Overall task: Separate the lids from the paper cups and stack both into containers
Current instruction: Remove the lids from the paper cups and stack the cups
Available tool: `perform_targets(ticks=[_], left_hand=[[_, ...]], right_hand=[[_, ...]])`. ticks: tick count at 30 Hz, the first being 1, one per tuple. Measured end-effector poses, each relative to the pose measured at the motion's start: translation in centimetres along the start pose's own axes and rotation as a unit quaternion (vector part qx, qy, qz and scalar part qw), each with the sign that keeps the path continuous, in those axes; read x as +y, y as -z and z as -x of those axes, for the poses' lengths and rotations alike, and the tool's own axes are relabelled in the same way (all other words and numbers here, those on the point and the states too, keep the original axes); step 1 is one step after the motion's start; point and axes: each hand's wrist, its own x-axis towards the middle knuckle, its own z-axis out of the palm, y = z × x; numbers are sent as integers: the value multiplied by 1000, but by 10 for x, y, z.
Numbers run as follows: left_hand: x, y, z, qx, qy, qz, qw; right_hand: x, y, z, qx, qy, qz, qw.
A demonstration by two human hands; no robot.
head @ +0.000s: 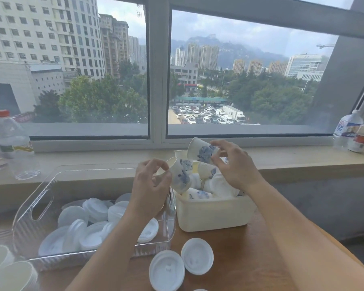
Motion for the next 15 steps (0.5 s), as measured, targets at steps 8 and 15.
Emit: perform_targets(ticks=[8, 15], left_hand=[[17, 1, 14, 41, -20, 70, 997], [32, 14, 26, 65, -3, 147, 987]], right_hand=[[-33, -18, 33, -45, -109, -441, 890], [-40, -24, 55, -104, -147, -614, 769]])
